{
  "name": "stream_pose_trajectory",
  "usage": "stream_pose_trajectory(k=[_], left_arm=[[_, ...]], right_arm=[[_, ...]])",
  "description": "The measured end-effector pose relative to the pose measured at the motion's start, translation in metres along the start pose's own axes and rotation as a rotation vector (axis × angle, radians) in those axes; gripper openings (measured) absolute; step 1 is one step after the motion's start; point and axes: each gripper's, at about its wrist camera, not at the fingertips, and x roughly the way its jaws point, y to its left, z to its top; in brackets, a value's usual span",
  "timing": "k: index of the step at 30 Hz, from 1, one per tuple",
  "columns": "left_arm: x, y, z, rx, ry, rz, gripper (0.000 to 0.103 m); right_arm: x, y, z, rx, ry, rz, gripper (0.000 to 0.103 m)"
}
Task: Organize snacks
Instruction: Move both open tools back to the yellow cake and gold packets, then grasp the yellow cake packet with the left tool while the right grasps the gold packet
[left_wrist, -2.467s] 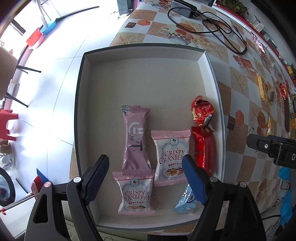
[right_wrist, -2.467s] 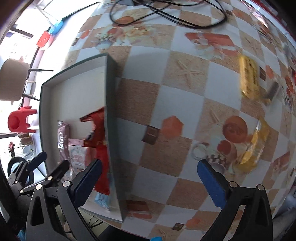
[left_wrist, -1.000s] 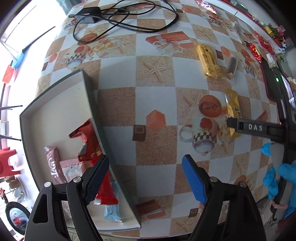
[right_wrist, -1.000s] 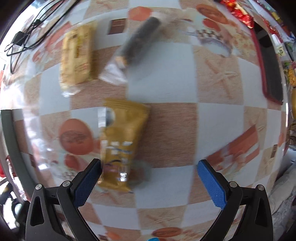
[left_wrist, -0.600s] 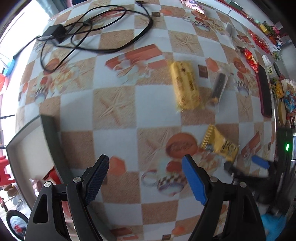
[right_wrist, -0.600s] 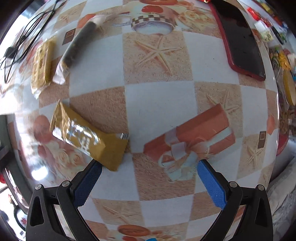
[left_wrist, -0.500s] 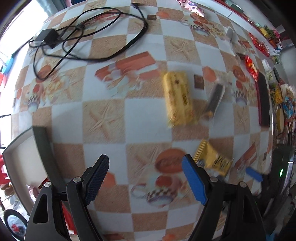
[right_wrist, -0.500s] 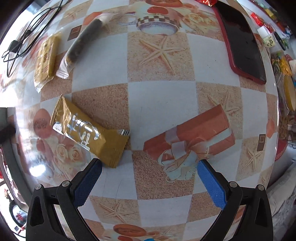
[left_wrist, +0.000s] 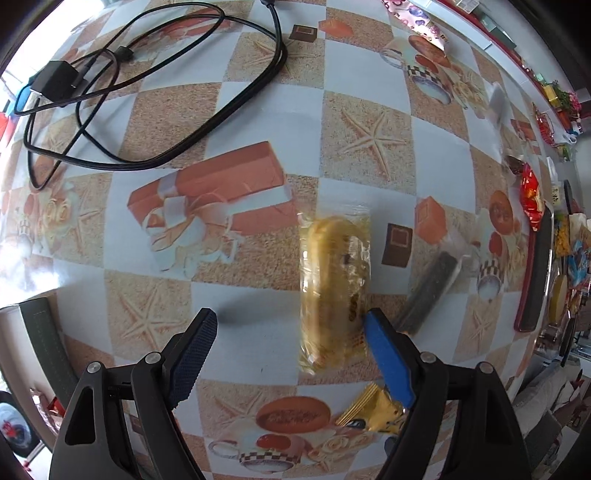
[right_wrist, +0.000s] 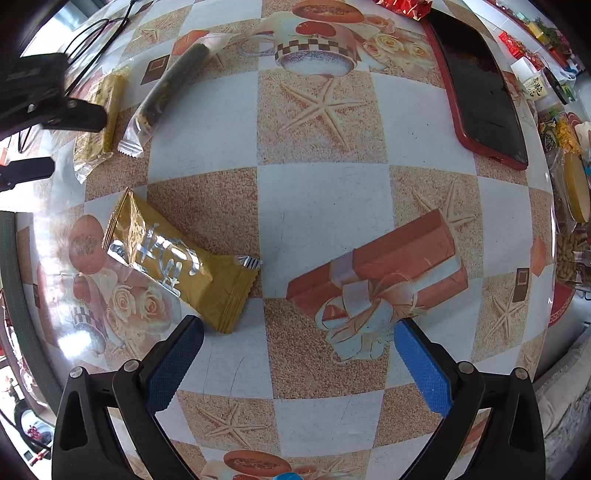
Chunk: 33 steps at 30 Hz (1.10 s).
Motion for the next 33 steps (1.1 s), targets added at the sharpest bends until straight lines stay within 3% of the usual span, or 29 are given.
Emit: stream_pose_trajectory(k=[5,9,13,15,20,22,29,33], left_arm=[[0.01,-0.014,0.007,0.056,-0.019,0.091,0.085],[0.01,-0.035,0.011,0.083,-0.041,0.097,0.086],[0.012,-0.043,0.011,0.101,-0.048,0.093,0.083],[-0.001,-0.03,-0.007,0.113,-0.056,0.09,0.078],[-0.013,-0.017,-0.03,0.161,-0.077,0.087,0.047],[-0.017,-0.014,-0.036,0.174,-0.079,0.086,0.043],[-0.022,0.01,-0.086,0.176,-0.072,0.091,0.043],[-0.023,0.019,-0.11,0.2,-0.075,0.099,0.046]], right_arm=[[0.001,-0.014,0.008,0.0,0.0,0.0,0.103],[0.007,0.014,-0.003,0.004,0.0,-0.003,0.103],[0.007,0.011,-0.001,0.001,-0.002,-0.003,0.103],[0.013,0.022,-0.006,0.002,-0.003,-0.004,0.103],[0.012,0.028,-0.008,0.003,-0.008,-0.004,0.103],[0.013,0.038,-0.014,0.003,-0.012,-0.005,0.103],[0.016,0.047,-0.018,-0.019,-0.016,-0.009,0.103],[0.016,0.059,-0.012,-0.122,-0.005,-0.017,0.103]])
